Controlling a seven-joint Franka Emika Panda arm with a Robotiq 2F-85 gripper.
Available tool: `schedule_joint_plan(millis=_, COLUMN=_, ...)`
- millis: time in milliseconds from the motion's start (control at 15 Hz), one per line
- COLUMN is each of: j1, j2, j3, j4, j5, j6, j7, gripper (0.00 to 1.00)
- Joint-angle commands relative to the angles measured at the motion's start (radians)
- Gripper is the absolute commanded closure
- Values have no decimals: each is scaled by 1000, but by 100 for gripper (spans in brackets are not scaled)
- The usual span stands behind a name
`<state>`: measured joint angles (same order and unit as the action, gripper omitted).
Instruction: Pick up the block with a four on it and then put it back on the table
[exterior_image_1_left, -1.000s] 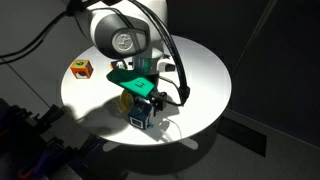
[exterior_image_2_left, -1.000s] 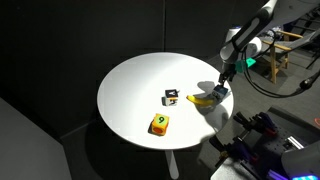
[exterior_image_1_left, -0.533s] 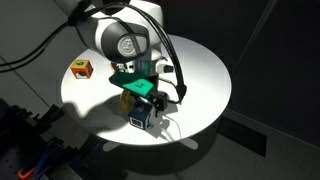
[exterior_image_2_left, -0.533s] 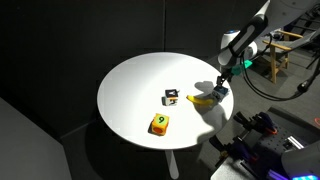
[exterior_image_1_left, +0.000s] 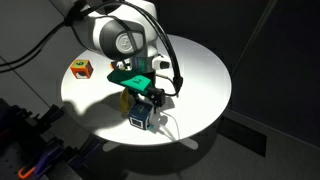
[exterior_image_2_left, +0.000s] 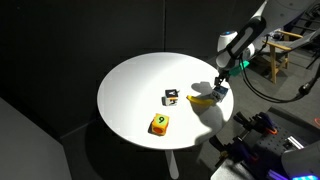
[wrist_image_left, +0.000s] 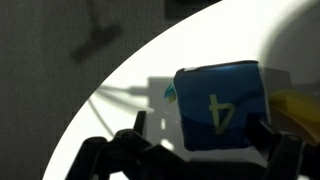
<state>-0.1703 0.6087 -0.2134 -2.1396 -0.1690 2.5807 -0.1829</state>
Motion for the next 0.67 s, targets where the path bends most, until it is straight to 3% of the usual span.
schedule_joint_plan(millis=0, j1=15, j2=-23, j3=-6, j4=-28, j5=-36, j6=20, j7=30, gripper=0)
schedule_joint_plan(millis=600, j1=10, j2=-27, j3=20, j4=-46, j5=-19, j6=6, j7=-4, gripper=0)
